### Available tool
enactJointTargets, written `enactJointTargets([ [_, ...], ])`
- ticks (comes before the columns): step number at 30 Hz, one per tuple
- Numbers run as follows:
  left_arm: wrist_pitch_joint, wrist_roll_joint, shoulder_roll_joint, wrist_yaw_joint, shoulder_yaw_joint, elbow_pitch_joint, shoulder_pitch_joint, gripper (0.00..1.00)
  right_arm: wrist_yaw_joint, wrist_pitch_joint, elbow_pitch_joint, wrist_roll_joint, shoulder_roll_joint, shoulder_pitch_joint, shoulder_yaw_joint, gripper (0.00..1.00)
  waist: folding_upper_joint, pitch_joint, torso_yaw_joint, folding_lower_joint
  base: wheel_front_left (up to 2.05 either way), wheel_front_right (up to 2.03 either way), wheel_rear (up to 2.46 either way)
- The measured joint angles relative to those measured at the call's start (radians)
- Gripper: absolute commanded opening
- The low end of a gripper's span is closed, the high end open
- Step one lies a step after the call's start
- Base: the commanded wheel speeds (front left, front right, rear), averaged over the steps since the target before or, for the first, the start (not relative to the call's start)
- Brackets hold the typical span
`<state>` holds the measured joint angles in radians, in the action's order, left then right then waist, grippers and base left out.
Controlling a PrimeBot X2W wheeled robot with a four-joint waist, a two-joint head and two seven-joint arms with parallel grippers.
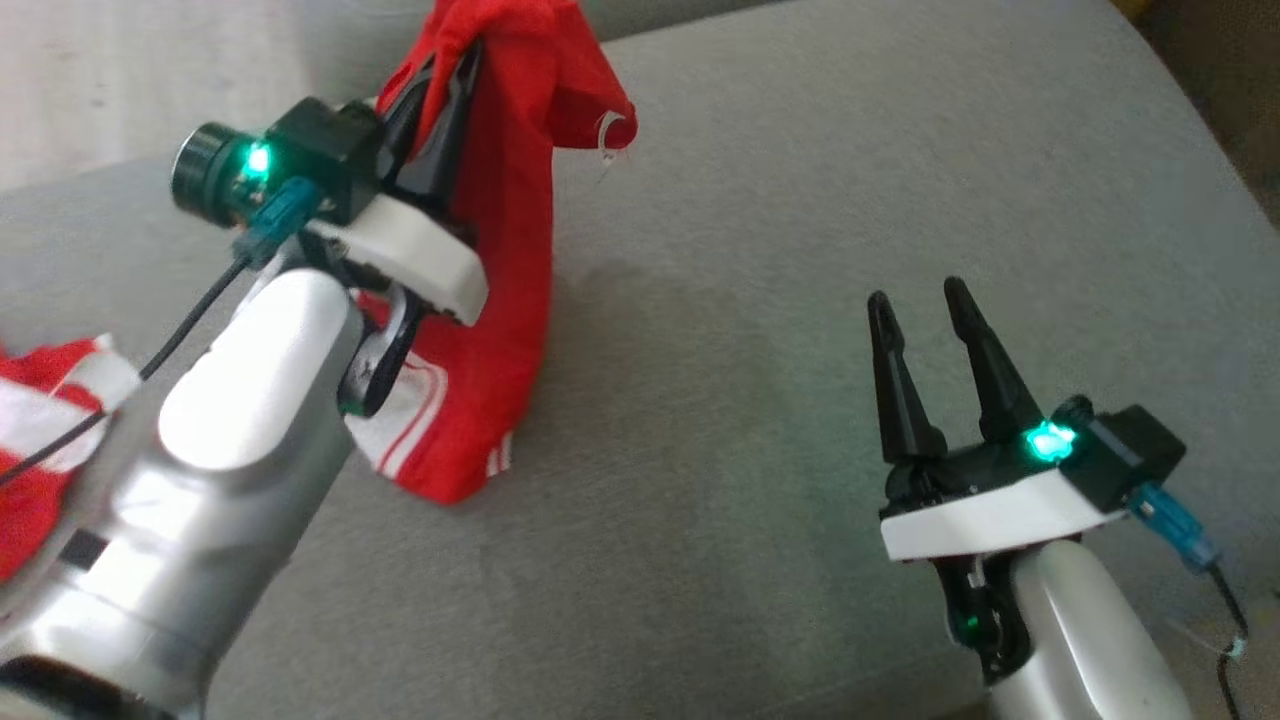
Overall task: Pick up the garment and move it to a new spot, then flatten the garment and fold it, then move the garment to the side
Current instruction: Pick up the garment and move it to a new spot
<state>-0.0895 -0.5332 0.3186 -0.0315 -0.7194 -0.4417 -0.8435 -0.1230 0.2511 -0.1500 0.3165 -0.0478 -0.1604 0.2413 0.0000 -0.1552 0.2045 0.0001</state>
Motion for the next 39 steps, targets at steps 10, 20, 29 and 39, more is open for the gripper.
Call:
enactJointTargets([
  [10,-0.026,-0.001,-0.205,0.014,-0.083,-0.085,-0.079,0.36,0.000,0.000,0.008,0.027,0.000,-0.015,0.007,1.00,0.0000,-0.055,0.133,0.0001,0.00,0.00,0.00],
  [20,-0.125,-0.013,-0.185,0.004,-0.058,-0.159,-0.022,1.00,0.000,0.000,0.002,0.024,0.000,-0.013,-0.030,1.00,0.0000,-0.035,0.086,0.0000,0.00,0.00,0.00],
  [29,-0.160,-0.036,-0.005,-0.032,0.087,-0.119,0.080,1.00,0.000,0.000,0.000,-0.014,0.000,0.010,-0.086,1.00,0.0000,0.008,-0.034,-0.0001,0.00,0.00,0.00],
  [39,-0.164,0.001,0.017,-0.066,0.214,0.081,0.484,1.00,0.000,0.000,-0.008,-0.061,0.000,0.059,-0.128,1.00,0.0000,0.058,-0.177,-0.0002,0.00,0.00,0.00],
])
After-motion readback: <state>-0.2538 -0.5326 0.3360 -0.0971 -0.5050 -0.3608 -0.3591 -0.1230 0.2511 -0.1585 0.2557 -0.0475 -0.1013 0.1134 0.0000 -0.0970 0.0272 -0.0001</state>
